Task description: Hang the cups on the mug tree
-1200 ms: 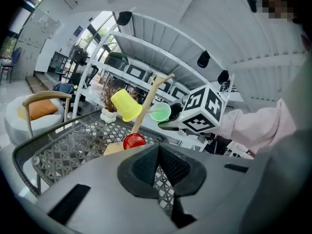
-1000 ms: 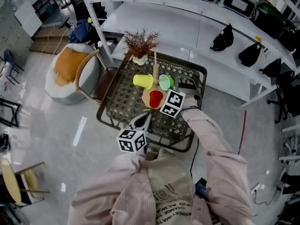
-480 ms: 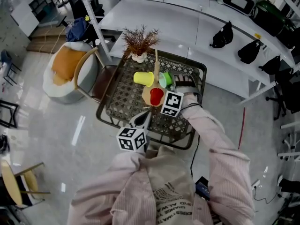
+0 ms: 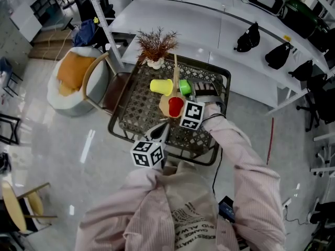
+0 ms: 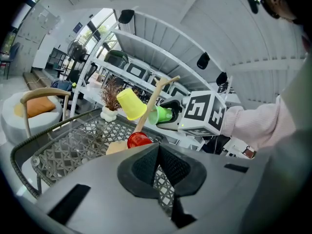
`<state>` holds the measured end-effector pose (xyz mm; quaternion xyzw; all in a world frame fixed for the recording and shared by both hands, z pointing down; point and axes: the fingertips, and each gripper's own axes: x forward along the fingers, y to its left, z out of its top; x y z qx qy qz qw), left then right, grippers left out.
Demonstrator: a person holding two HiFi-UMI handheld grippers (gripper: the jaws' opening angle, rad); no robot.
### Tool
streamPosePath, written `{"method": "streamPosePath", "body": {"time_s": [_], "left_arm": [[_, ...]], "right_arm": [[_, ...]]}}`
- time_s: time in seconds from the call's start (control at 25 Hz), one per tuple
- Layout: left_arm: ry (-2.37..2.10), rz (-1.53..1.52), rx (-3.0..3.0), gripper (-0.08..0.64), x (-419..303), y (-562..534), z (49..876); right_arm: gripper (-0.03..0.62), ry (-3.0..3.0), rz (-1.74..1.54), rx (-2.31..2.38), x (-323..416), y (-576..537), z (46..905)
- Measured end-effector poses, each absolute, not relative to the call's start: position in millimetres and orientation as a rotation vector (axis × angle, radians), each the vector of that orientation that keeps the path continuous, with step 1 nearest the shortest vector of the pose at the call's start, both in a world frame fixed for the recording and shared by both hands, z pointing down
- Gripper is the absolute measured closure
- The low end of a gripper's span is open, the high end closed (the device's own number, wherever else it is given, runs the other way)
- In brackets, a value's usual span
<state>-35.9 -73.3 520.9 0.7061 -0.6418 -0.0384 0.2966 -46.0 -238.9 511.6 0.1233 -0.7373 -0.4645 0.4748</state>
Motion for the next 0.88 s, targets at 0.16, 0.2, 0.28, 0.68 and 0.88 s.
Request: {"method": "streamPosePath", "body": {"time_s": [0.16,0.2,0.28,0.68,0.88], "left_arm": [[-1.696,-0.1,1.884,0.561,-35,-72,521],[-1.694,-0.099,1.887,0.561,-35,-72,521],[-1.691,-0.097,1.889,0.561,-36,-71,522],[-1.66,-0.089,1.93,0.561,-31,-71,517],[-1.66,-0.078,1.949,0.561,-28,-71,516]], "right_arm": [[0.302,-1.82,-1.117,0.298,-47,-236,511],[0.298,-1.828,-1.111,0.304,-47,-235,511],[0.295,-1.84,-1.099,0.317,-47,-235,509],[0.288,-1.938,-1.015,0.403,-39,-226,498],[0.288,-2.018,-0.95,0.489,-27,-224,493]]}}
